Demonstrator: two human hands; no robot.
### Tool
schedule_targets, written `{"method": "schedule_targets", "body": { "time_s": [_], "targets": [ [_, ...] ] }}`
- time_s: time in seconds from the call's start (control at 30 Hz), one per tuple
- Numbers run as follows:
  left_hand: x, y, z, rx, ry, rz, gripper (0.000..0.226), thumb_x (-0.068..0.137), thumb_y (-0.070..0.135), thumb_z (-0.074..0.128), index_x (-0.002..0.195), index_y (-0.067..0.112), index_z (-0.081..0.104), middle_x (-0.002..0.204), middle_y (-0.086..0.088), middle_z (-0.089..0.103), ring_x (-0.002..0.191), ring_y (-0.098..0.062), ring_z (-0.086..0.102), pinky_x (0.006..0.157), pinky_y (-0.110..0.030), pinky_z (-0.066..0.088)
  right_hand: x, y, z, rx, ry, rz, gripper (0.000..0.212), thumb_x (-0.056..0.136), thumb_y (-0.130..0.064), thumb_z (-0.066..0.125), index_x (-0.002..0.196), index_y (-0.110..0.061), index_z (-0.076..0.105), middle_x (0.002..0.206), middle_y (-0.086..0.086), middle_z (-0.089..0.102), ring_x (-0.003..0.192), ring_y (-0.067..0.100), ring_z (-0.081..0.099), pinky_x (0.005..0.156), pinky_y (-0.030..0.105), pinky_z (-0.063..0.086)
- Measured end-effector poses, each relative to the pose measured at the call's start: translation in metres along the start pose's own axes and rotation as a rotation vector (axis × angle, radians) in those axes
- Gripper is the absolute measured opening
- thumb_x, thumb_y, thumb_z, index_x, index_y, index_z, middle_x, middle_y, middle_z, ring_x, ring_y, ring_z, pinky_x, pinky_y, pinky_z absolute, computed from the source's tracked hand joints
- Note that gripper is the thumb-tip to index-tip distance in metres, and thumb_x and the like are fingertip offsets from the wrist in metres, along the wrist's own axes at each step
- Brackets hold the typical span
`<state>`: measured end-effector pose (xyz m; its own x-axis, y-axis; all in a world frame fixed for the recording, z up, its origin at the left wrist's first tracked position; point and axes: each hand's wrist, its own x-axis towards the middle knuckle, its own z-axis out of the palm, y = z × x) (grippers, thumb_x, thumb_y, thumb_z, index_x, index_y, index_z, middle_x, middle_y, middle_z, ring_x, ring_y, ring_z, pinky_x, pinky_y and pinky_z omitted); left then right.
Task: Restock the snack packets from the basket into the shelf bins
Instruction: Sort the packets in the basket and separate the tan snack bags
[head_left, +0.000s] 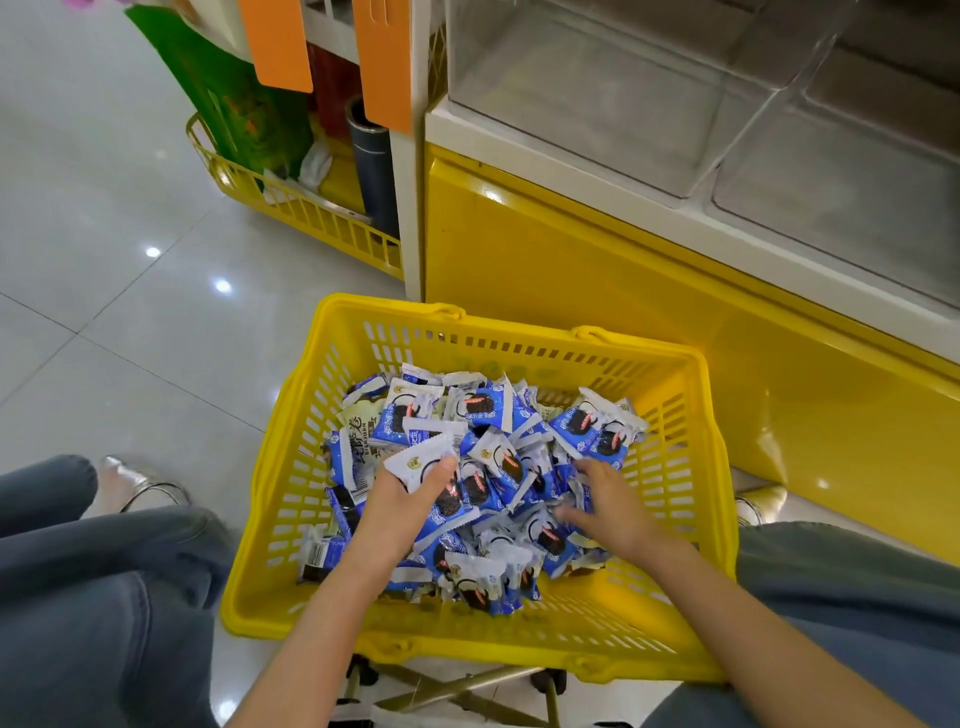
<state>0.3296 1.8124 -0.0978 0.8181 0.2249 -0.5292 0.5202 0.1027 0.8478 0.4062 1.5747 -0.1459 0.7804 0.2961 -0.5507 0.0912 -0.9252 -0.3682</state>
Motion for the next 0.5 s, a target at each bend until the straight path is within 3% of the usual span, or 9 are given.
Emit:
{"method": "schedule_targets", "body": {
  "time_s": [0.07, 0.17, 0.23, 0.33, 0.4, 0.5],
  "targets": [
    [0.000, -0.006, -0.002, 0.011, -0.010, -0.016, 0.015, 0.088, 0.031, 0.060, 0.090, 0.045, 0.056, 0.081, 0.037, 0.061, 0.076, 0.027, 0.051, 0.058, 0.003, 0.039, -0.004, 0.007, 0.008, 0.039, -0.083, 0.033, 0.083, 0.083, -0.036, 0.068, 0.147, -0.011, 0.020, 0.151, 0.005, 0.026, 0.138, 0.020, 0.027, 0.111, 0.030, 0.027],
    [-0.002, -0.014, -0.005, 0.018, -0.026, -0.055, 0.023, 0.085, 0.031, 0.064, 0.107, 0.032, 0.059, 0.100, 0.022, 0.062, 0.087, 0.014, 0.054, 0.061, -0.003, 0.041, -0.009, 0.008, 0.019, 0.014, -0.038, 0.051, 0.088, 0.079, -0.036, 0.072, 0.146, -0.012, 0.020, 0.149, 0.003, 0.026, 0.136, 0.020, 0.029, 0.111, 0.030, 0.028],
    [-0.003, -0.014, -0.005, 0.024, -0.022, -0.079, 0.031, 0.084, 0.030, 0.065, 0.114, 0.024, 0.058, 0.101, 0.017, 0.062, 0.090, 0.009, 0.054, 0.063, -0.007, 0.041, -0.009, 0.005, 0.021, -0.055, 0.012, 0.050, 0.073, 0.081, -0.037, 0.069, 0.139, -0.012, 0.032, 0.139, 0.004, 0.036, 0.126, 0.019, 0.038, 0.106, 0.028, 0.035],
    [-0.001, -0.011, -0.003, 0.025, -0.009, -0.086, 0.027, 0.084, 0.031, 0.066, 0.109, 0.027, 0.059, 0.096, 0.022, 0.061, 0.082, 0.013, 0.056, 0.058, -0.006, 0.042, -0.002, -0.003, 0.006, -0.093, 0.119, 0.013, 0.043, 0.087, -0.032, 0.063, 0.123, -0.014, 0.051, 0.124, 0.005, 0.054, 0.114, 0.019, 0.048, 0.094, 0.032, 0.045],
    [0.005, -0.003, 0.003, 0.048, -0.019, -0.048, 0.026, 0.084, 0.029, 0.066, 0.109, 0.025, 0.059, 0.093, 0.022, 0.061, 0.075, 0.017, 0.057, 0.054, -0.001, 0.042, 0.006, -0.014, -0.010, -0.045, 0.281, -0.021, 0.035, 0.087, -0.029, 0.063, 0.117, -0.013, 0.057, 0.117, 0.005, 0.060, 0.110, 0.021, 0.051, 0.089, 0.035, 0.048],
    [0.028, 0.017, 0.022, 0.095, -0.034, 0.034, 0.028, 0.085, 0.026, 0.065, 0.111, 0.021, 0.058, 0.097, 0.013, 0.063, 0.080, 0.010, 0.057, 0.057, -0.001, 0.043, 0.024, -0.032, -0.037, 0.022, 0.498, -0.070, 0.033, 0.086, -0.027, 0.064, 0.115, -0.012, 0.059, 0.113, 0.005, 0.062, 0.108, 0.023, 0.051, 0.088, 0.036, 0.047]
  ]
}}
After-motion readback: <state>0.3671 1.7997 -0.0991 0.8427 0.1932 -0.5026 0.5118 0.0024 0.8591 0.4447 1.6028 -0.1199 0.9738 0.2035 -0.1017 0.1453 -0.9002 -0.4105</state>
